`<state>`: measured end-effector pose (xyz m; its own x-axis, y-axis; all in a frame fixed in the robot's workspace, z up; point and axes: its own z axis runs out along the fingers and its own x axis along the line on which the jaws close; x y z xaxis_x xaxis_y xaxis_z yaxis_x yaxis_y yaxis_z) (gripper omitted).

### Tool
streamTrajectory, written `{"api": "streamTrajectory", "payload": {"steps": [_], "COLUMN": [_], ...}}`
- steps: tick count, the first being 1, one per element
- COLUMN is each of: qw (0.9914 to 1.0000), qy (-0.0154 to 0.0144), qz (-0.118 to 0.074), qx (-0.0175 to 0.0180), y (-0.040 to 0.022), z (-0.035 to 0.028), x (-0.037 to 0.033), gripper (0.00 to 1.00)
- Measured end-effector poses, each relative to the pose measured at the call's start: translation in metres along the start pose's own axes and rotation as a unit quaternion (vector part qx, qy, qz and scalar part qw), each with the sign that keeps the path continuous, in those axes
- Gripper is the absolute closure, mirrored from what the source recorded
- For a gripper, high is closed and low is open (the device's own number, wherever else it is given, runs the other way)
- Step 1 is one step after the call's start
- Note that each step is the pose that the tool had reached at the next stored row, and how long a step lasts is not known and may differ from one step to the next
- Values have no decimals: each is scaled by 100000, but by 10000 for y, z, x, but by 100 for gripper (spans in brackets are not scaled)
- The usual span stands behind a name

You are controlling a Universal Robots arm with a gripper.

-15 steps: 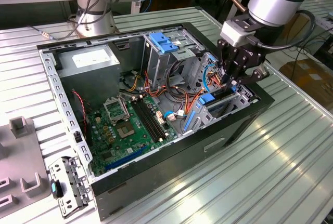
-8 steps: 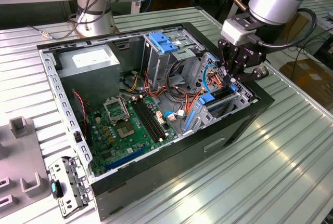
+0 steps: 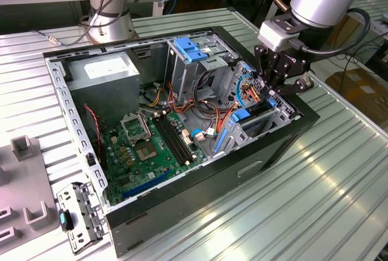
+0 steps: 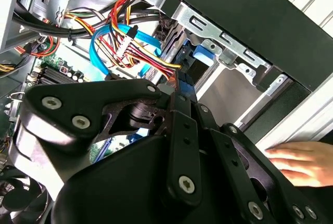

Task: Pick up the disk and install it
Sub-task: 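Insert the second disk wire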

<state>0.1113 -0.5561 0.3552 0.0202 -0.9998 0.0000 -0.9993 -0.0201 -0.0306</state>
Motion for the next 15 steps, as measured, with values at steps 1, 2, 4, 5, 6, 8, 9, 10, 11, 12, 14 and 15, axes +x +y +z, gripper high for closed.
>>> {"api": "streamTrajectory", "payload": {"steps": [1, 2, 4, 5, 6, 8, 9, 10, 11, 12, 14, 15], "qw": [100000, 100000, 100000, 100000, 100000, 100000, 100000, 100000, 100000, 100000, 100000, 99998], "qy": [0, 0, 0, -2, -2, 8, 14, 2, -21, -23, -95, -130], "qz": [-2, 0, 0, -2, -1, 1, -7, 4, 3, -1, 1, 3], "qx": [0, 0, 0, 1, -1, 0, -3, -6, -10, -17, -140, -646], "y": [0, 0, 0, 0, 0, 3, 4, 8, 7, 6, 5, 8], "z": [0, -1, -1, -2, -2, -4, -10, -45, -82, -125, -221, -232], "x": [0, 0, 0, 0, 0, 0, 0, -1, -1, -6, -27, -34], "gripper": [89, 89, 89, 89, 89, 89, 89, 89, 89, 89, 89, 89]}}
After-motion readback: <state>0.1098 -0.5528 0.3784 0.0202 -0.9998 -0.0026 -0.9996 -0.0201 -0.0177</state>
